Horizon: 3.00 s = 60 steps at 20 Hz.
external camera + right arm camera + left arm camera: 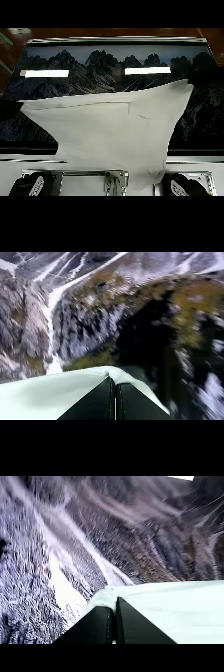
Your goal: Fold the shirts.
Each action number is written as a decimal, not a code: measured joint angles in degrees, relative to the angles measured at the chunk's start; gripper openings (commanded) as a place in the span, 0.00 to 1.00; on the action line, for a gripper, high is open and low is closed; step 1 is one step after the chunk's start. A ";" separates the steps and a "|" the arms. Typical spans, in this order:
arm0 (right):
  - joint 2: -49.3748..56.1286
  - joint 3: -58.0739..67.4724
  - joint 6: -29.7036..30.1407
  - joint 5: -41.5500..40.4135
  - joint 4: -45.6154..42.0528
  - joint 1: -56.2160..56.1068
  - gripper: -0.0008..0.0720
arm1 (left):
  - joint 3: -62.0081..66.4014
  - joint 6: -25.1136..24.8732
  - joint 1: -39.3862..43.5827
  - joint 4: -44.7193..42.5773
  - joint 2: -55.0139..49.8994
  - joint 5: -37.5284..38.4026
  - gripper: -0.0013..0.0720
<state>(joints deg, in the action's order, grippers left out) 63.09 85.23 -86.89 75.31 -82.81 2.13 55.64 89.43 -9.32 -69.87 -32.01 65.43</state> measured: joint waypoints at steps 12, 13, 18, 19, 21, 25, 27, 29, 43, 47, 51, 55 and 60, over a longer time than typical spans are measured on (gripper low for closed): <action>31.91 -5.64 4.59 -50.01 20.98 -5.16 0.08 | 1.77 -1.33 2.51 17.05 -47.78 -38.25 0.07; 33.11 -5.66 4.70 -50.80 21.29 -5.40 0.08 | 2.54 -2.05 2.97 17.44 -49.77 -38.62 0.07; 33.03 -5.66 5.70 -40.65 16.46 -3.80 0.08 | 5.44 -12.07 1.81 16.79 -52.35 -29.35 0.07; 32.09 -5.66 5.77 -35.89 14.60 -3.02 0.08 | 5.81 -13.53 1.09 15.69 -52.00 -25.27 0.07; 30.75 -5.70 5.92 -24.76 11.89 -1.33 0.08 | 6.32 -15.10 -0.52 13.49 -51.58 -16.46 0.07; 29.77 -8.85 5.05 -9.40 9.07 0.55 0.08 | 6.56 -11.54 -2.21 7.13 -52.61 -2.78 0.07; 29.57 -10.97 2.99 -7.72 8.83 0.87 0.08 | 6.60 -9.70 -2.23 5.68 -53.59 0.59 0.07; 29.49 -12.35 0.46 -7.34 8.20 1.05 0.08 | 6.60 -8.09 -1.90 5.05 -54.62 2.71 0.07; 17.42 -13.57 4.50 12.61 -1.16 15.76 0.97 | -7.02 -11.21 -14.64 2.32 -41.11 20.04 0.87; 14.69 -18.25 6.16 14.97 4.48 26.18 0.97 | -22.86 -15.26 -20.46 3.82 -36.26 16.57 0.87; 13.88 -21.92 7.15 13.90 7.85 29.51 0.97 | -29.57 -17.29 -22.10 8.35 -35.58 10.58 0.87; 13.68 -23.80 7.58 12.02 8.98 30.42 0.97 | -31.41 -17.86 -21.86 12.33 -36.59 7.13 0.82; 13.62 -26.12 8.33 11.87 8.87 30.36 0.97 | -31.98 -17.53 -17.86 15.06 -37.29 0.57 0.08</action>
<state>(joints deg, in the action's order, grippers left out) 76.71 59.11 -78.56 87.18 -73.93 32.49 23.66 71.90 -27.18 -54.81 -69.30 66.00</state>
